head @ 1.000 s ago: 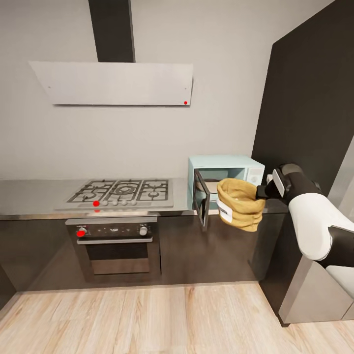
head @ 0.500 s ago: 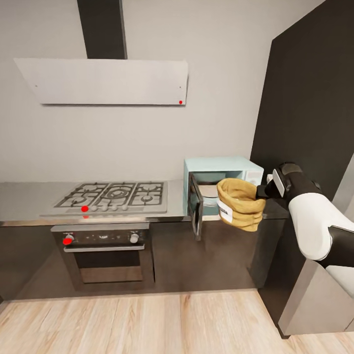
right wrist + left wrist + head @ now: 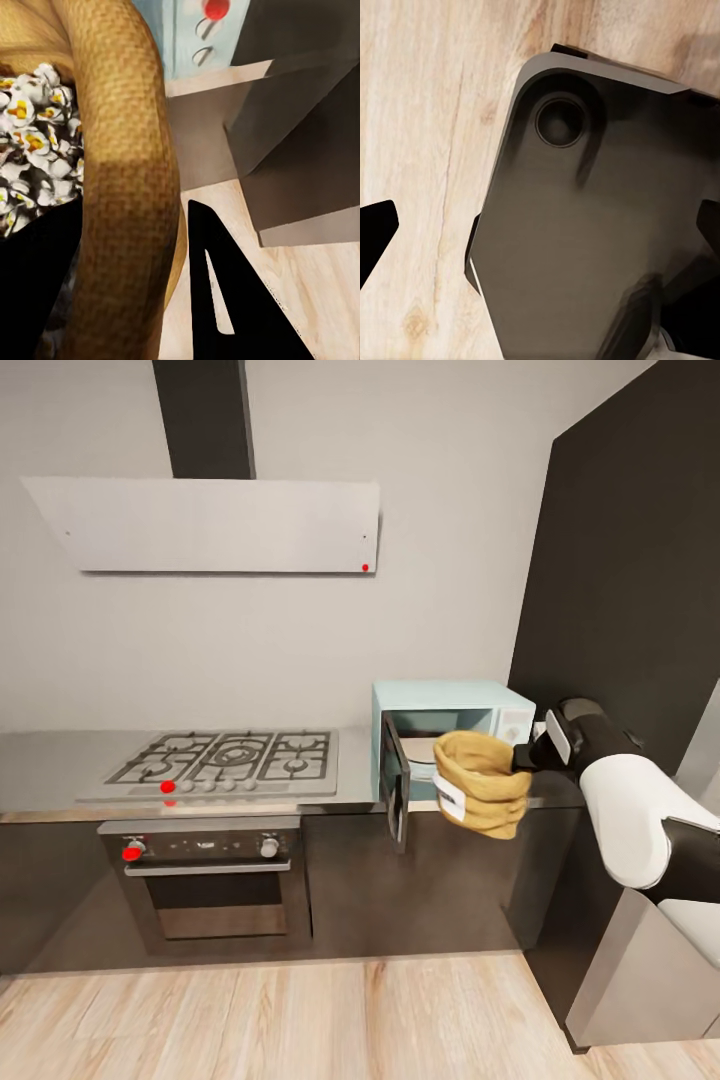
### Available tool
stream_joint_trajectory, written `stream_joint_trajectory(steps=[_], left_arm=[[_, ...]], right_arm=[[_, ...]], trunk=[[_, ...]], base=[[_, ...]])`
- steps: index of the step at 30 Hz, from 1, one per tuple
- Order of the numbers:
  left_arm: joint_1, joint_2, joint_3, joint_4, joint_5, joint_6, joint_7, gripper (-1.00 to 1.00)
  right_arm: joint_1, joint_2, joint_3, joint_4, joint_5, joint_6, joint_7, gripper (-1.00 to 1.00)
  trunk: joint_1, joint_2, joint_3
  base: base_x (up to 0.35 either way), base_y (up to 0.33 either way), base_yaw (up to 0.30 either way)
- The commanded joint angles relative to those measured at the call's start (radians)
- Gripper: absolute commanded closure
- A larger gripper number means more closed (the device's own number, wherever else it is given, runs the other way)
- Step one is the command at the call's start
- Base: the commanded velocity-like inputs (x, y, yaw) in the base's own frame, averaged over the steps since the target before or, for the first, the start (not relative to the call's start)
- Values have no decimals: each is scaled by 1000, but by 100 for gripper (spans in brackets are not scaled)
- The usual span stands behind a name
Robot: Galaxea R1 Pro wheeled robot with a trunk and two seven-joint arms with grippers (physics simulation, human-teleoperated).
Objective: In the kitchen, take the popcorn bag from the countertop, put it into the microwave, and heat it until the popcorn is cooked so the cooked popcorn ends up inside the bag.
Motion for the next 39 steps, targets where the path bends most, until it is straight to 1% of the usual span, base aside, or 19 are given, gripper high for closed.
stream_joint_trajectory(steps=[1,3,7,14,17,21,39], left_arm=[[0,0,0,0,5,-3,2,-100],[0,0,1,0,5,-4,3,-100],[0,0,-2,0,5,-3,2,-100],[0,0,-3,0,5,-3,2,-100],[0,0,-4,0,5,-3,2,-100],[0,0,-4,0,5,-3,2,-100],[0,0,-5,0,5,-3,2,-100]], right_arm=[[-1,6,-7,-1,13,3,10,100],[-1,14,-8,-1,13,3,12,100],[-1,16,-8,-1,14,3,12,100],[0,17,-8,-1,13,3,11,100],[-1,25,-10,-1,11,3,11,100],[0,29,-10,1,11,3,11,100],[0,27,-11,2,11,3,9,100]], trunk=[[0,-1,-1],[0,-1,-1],[0,-1,-1],[0,-1,-1],[0,-1,-1],[0,-1,-1],[0,-1,-1]], base=[[0,0,0],[0,0,0],[59,0,0],[191,0,0],[198,0,0],[198,0,0],[193,0,0]])
